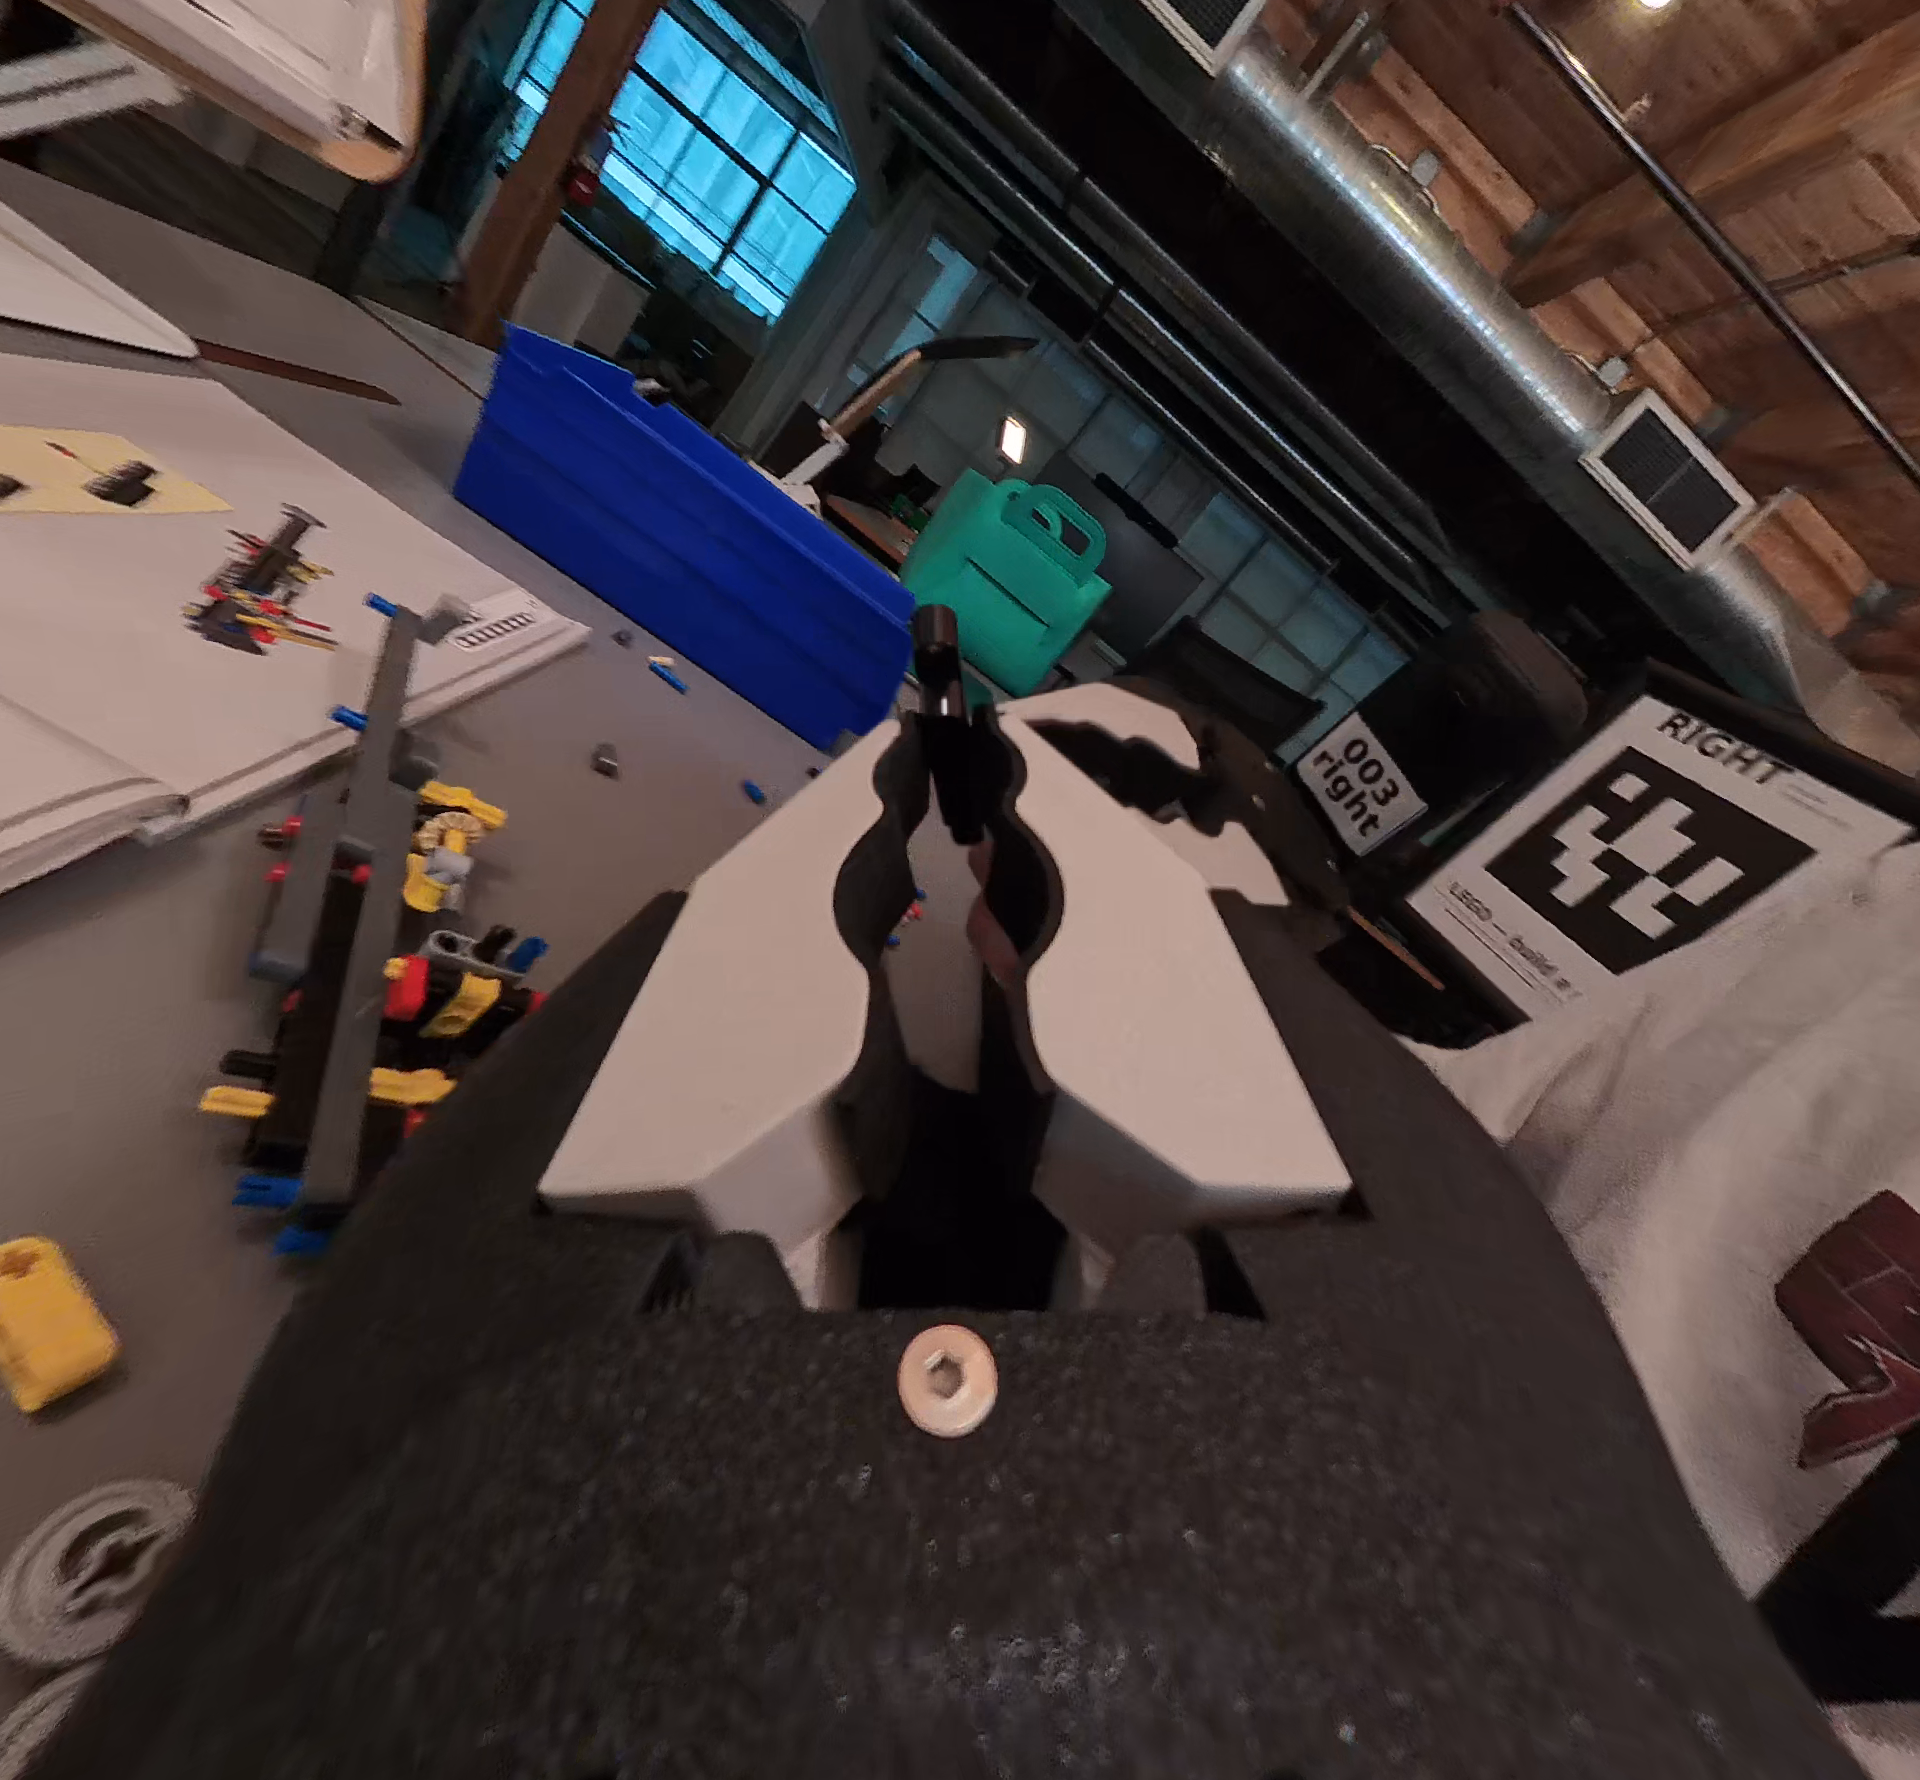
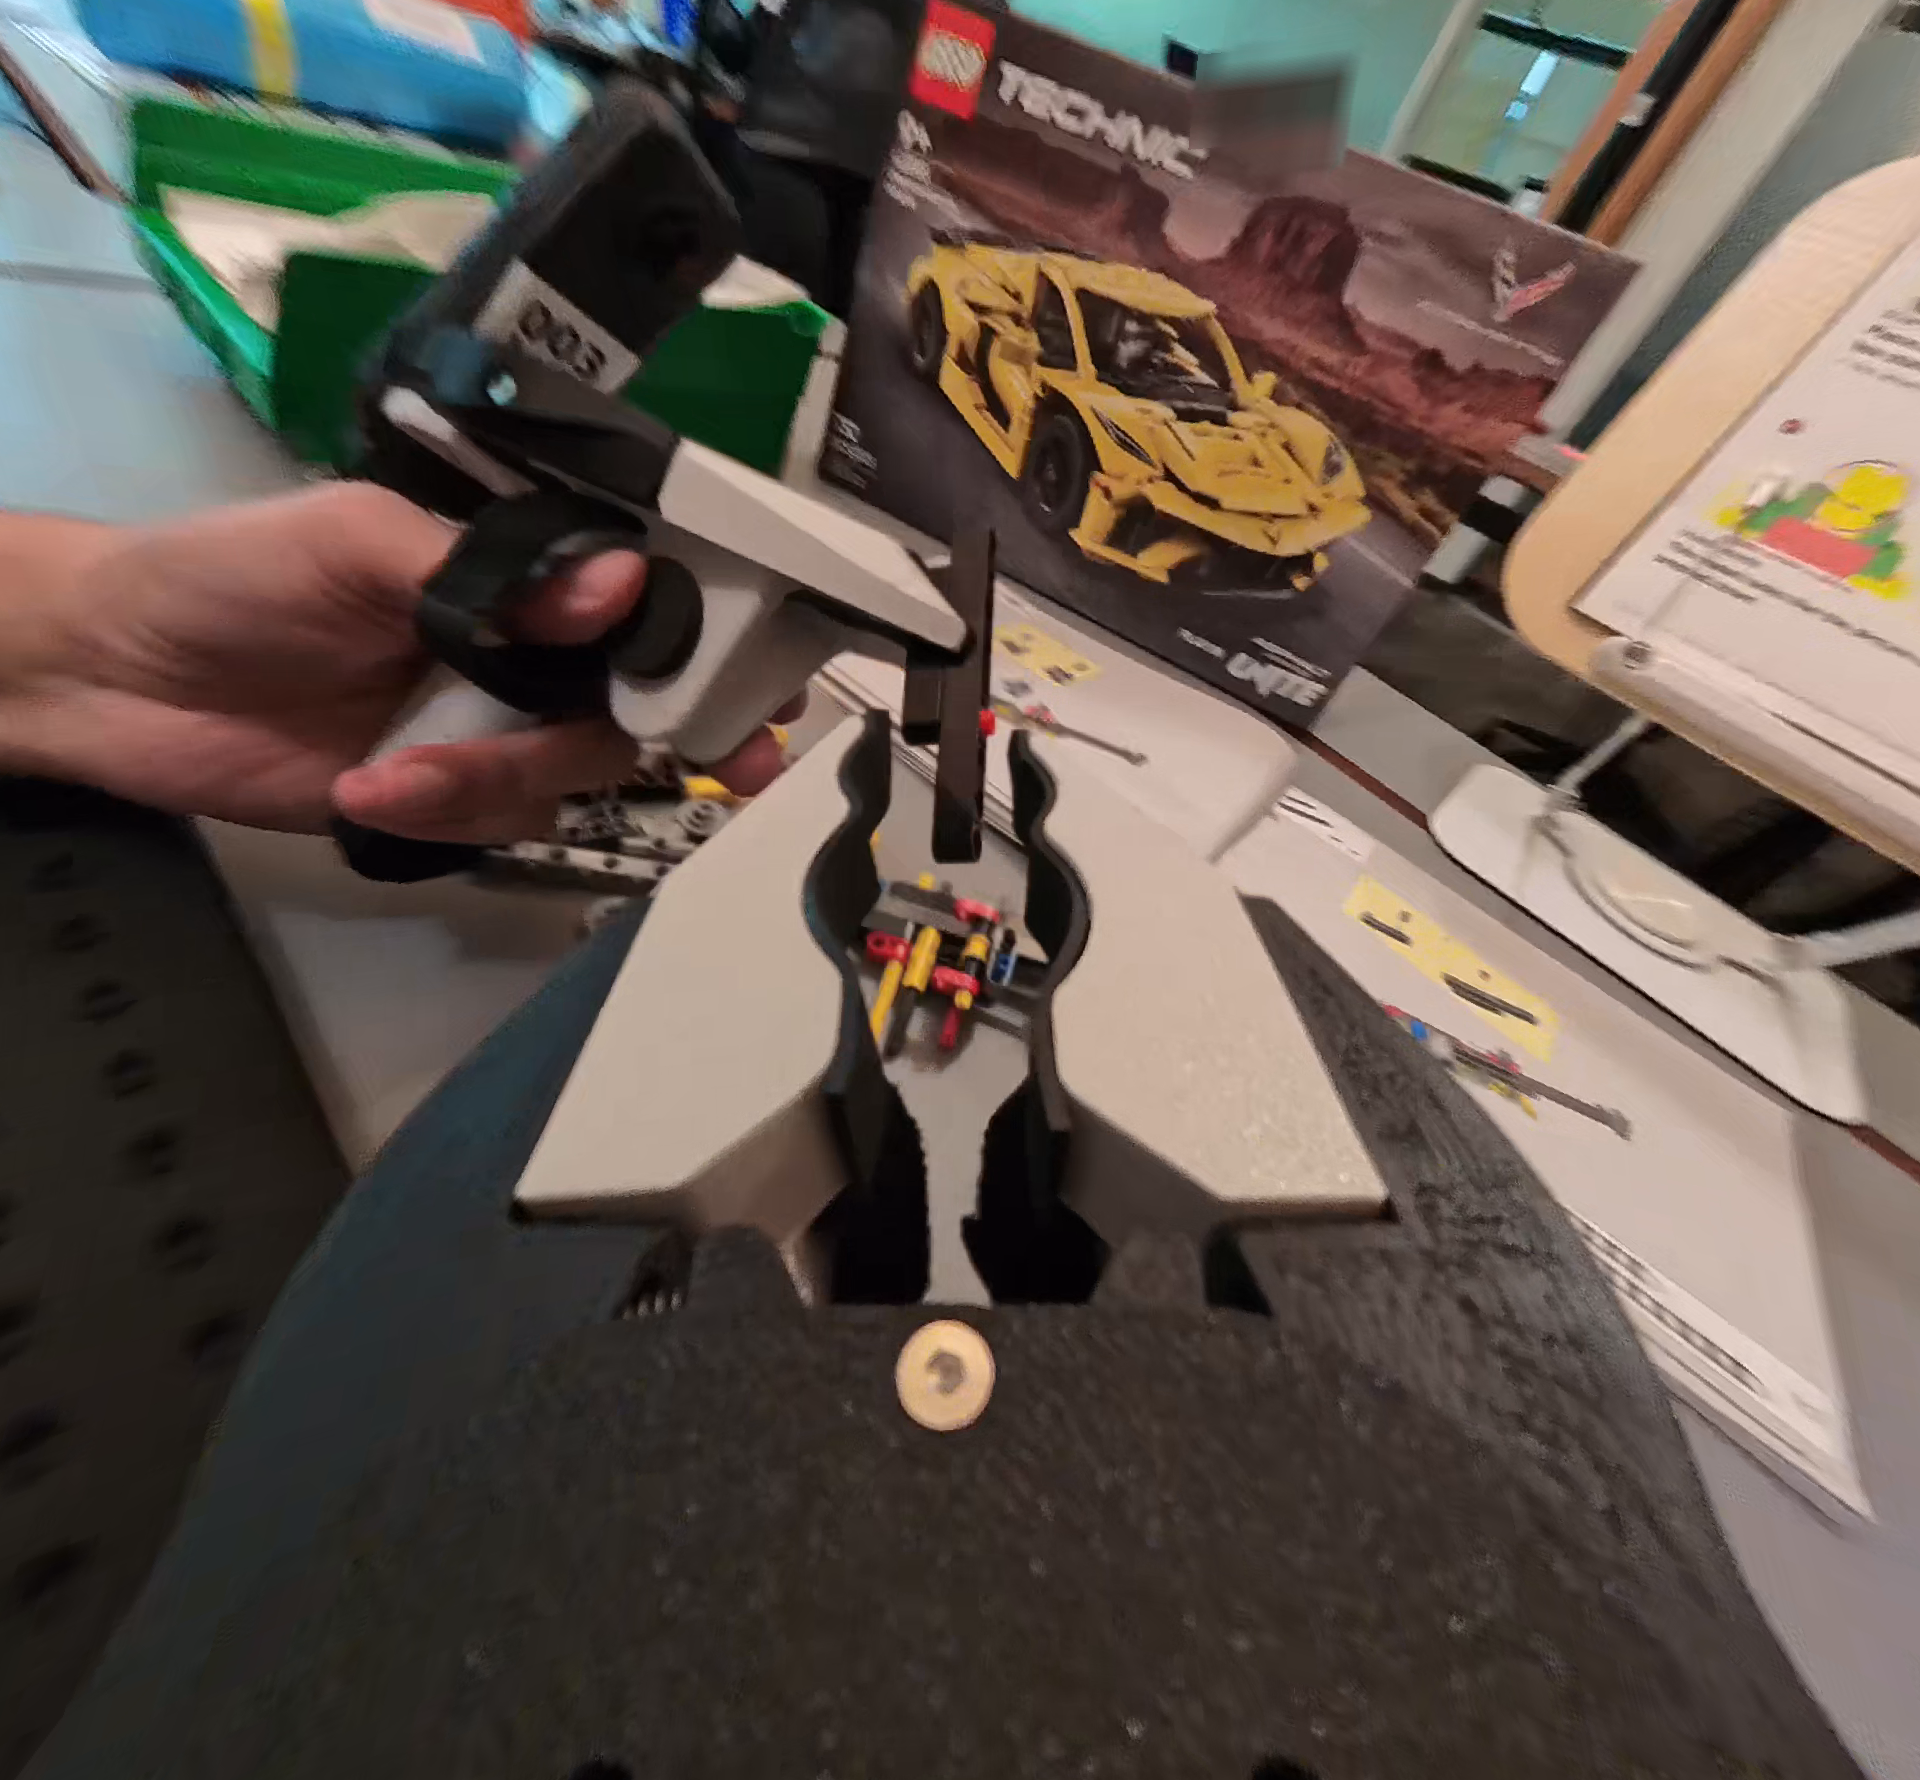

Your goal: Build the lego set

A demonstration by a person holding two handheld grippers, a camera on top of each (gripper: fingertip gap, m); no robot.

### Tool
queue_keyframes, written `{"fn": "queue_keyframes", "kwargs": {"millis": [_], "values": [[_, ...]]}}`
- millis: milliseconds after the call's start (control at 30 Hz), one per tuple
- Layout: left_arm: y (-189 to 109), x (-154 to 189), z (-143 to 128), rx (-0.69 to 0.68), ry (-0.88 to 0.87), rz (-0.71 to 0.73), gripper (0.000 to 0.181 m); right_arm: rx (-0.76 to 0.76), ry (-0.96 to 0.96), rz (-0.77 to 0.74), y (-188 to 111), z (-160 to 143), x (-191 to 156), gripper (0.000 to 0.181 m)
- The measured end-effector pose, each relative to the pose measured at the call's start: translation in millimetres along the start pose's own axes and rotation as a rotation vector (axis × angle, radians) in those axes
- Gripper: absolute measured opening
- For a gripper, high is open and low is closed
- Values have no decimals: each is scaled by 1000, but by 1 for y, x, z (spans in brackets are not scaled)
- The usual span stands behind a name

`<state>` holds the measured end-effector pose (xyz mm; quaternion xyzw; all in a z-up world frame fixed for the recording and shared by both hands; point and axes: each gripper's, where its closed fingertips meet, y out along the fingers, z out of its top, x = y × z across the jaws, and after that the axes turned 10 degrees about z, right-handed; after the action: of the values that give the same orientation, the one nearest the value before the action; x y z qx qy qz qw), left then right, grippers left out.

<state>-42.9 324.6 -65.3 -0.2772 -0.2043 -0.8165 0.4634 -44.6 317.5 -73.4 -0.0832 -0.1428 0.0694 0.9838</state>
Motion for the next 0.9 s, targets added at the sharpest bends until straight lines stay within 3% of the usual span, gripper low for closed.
{"fn": "queue_keyframes", "kwargs": {"millis": [67,133,233,300,400,567,900], "values": [[-7,-11,11,48,-13,40,6,31,47,81,-6,3,13,24],[-17,-20,25,100,-51,48,6,6,113,73,-12,-9,55,20],[-33,-29,44,174,-86,51,6,-103,246,-56,-20,-57,134,19],[-40,-35,52,202,-76,68,6,-172,309,-138,-25,-89,165,20],[-46,-42,60,222,-67,86,5,-224,367,-126,-25,-113,161,19],[-45,-46,61,203,-29,103,5,-259,202,-151,-29,-111,155,10],[-33,-50,52,150,34,128,6,-253,278,-55,-22,-114,140,9]]}}
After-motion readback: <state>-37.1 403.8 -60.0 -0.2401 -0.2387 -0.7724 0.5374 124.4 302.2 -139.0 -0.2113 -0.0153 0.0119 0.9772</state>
